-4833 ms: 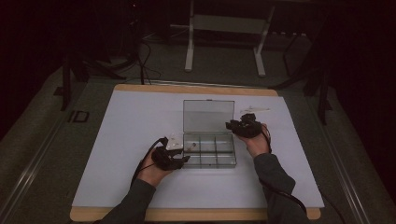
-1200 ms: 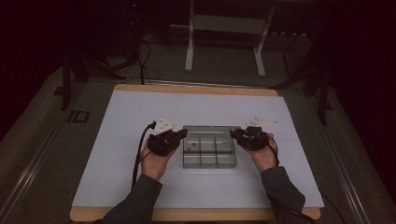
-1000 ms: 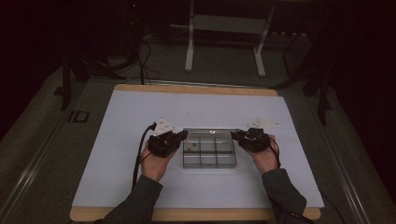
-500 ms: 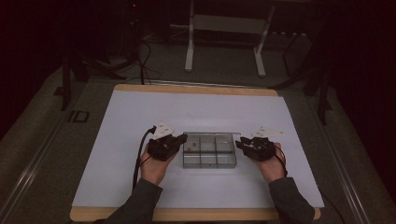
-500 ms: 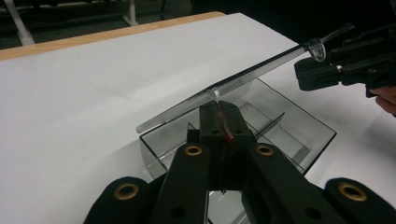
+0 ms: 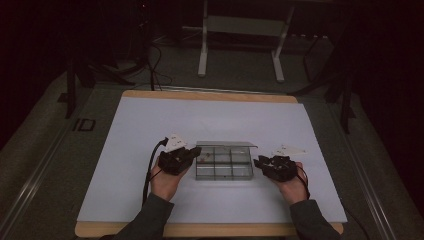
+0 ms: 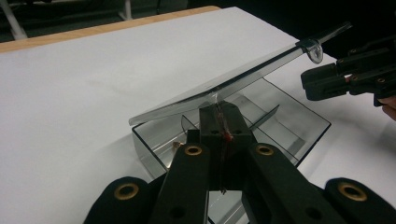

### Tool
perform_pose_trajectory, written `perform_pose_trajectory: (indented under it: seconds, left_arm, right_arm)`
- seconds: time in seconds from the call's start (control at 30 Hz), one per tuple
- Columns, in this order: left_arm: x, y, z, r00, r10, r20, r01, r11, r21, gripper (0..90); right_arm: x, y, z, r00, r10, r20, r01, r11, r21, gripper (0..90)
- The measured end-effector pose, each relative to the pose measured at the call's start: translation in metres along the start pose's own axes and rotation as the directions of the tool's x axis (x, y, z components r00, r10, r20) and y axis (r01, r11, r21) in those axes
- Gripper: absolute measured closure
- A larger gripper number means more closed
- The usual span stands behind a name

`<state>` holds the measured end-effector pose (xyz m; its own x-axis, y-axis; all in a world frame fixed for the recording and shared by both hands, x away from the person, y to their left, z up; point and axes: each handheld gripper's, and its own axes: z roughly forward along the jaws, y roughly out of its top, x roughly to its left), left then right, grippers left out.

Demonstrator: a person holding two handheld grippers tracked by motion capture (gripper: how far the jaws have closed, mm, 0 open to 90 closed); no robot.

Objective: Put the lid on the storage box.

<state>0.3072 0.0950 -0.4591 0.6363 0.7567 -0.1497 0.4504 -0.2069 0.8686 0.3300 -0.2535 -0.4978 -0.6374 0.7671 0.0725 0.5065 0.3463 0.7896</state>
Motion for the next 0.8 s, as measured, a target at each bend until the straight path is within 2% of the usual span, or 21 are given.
perform_pose_trajectory:
  seconds: [0.23,0.8]
  left_arm:
    - [-0.001,-0.002,0.000,1.0000,0.000,0.002,0.000,1.0000,0.000,89.9]
    - [-0.003,-0.010,0.000,0.9999,-0.010,0.013,0.010,0.9998,0.014,89.9]
  right_arm:
    - [0.003,-0.012,-0.002,0.9995,0.032,-0.008,-0.032,0.999,0.010,69.6]
    - [0.010,-0.022,0.001,0.9993,0.035,-0.016,-0.035,0.999,0.032,70.4]
